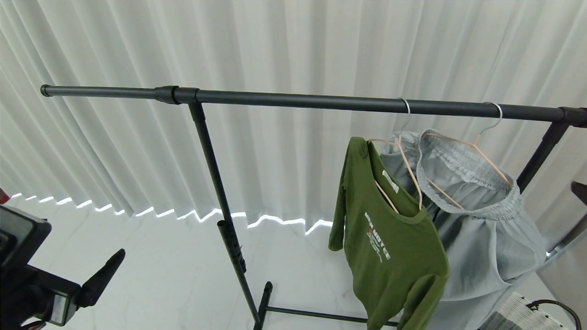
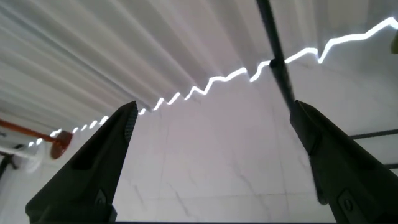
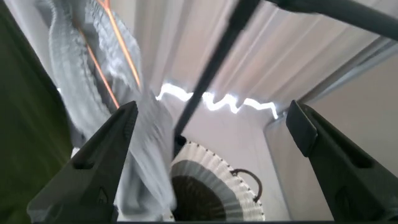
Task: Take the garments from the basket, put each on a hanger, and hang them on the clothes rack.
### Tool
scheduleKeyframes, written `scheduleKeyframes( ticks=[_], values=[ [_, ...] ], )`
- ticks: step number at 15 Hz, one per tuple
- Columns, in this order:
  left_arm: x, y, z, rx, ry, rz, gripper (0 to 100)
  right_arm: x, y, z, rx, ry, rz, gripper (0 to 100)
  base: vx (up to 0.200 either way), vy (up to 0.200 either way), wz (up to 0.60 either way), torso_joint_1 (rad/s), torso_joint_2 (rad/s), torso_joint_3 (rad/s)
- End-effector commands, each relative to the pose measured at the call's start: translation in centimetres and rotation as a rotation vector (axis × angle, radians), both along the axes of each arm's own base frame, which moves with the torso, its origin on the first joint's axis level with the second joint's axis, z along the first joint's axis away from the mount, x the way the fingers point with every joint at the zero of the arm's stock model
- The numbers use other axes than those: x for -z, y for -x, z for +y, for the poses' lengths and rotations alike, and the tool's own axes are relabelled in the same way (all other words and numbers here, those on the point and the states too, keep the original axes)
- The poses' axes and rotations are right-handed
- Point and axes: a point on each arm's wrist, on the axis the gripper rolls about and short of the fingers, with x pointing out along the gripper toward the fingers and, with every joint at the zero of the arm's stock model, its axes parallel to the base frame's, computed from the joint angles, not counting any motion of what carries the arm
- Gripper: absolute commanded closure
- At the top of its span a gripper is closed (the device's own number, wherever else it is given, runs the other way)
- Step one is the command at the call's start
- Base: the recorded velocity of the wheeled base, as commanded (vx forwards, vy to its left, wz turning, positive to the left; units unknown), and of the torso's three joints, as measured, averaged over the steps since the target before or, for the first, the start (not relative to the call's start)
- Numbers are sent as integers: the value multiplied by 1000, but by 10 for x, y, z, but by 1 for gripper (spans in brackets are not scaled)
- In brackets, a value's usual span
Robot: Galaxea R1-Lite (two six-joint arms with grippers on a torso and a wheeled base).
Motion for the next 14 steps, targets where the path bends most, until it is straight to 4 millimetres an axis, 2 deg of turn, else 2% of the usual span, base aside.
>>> scheduleKeyframes(
  ticks=[1,4,6,10,12,13,14],
  values=[
    [6,23,11,-66,-28,-59,0,26,61,-21,-6,11,-78,0,-200,0,0,2,-7,2],
    [21,46,18,-125,-61,-98,0,41,89,-31,2,31,-32,0,-200,0,0,9,5,2],
    [40,63,21,-170,-100,-110,0,60,109,-38,33,46,9,0,-200,0,0,-10,2,12],
    [65,93,26,-399,-127,-158,0,105,158,-43,211,68,118,0,0,0,0,0,0,0],
    [83,116,26,-465,-127,-183,0,121,169,-43,240,69,142,0,0,0,0,0,0,0],
    [90,120,26,-534,-118,-165,0,129,169,-43,241,71,153,0,0,0,0,0,0,0],
    [89,120,27,-590,-97,-169,0,135,169,-43,237,68,158,0,0,0,0,0,0,0]
  ],
)
